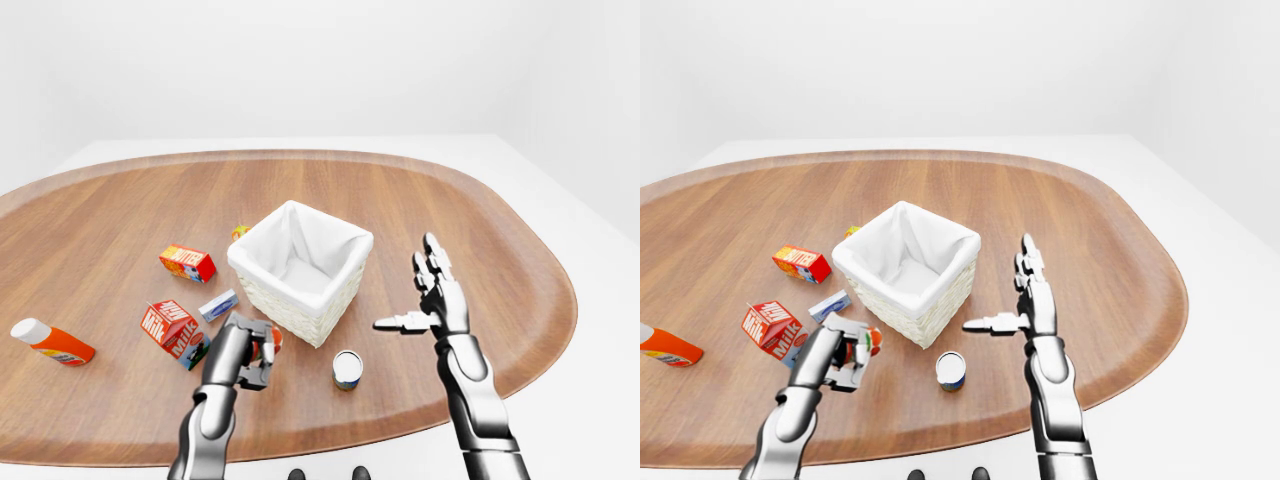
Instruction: Pick up the tomato sauce, and put it in the basket.
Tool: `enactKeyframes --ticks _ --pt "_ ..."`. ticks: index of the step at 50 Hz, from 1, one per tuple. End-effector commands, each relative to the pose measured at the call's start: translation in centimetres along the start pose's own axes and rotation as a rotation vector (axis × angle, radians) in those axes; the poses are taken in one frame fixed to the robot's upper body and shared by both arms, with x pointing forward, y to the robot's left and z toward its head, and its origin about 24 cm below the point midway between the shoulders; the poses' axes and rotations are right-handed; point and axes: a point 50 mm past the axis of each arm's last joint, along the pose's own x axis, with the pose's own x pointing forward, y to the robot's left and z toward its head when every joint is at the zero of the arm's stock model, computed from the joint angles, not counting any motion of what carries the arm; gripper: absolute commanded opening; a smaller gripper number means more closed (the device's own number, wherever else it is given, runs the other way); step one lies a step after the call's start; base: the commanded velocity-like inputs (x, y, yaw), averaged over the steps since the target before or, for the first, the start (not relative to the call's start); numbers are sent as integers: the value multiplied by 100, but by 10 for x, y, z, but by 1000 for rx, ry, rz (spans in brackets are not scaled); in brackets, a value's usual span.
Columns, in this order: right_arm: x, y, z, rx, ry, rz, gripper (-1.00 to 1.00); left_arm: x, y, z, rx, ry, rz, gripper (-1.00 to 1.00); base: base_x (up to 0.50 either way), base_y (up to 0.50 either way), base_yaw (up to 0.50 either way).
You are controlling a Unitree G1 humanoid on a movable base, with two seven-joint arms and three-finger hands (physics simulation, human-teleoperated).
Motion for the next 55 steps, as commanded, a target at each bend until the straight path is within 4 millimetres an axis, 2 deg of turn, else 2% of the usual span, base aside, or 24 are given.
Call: enactKeyframes --ticks 1,30,55 --pt "1 0 0 0 0 -1 100 -3 9 9 -17 -32 17 -100 0 0 0" --pt "2 -1 0 -1 1 -5 100 -8 22 14 -29 -44 33 -100 0 0 0" --pt "1 -1 -1 -2 1 -3 100 -14 37 29 -44 -74 51 -100 0 0 0"
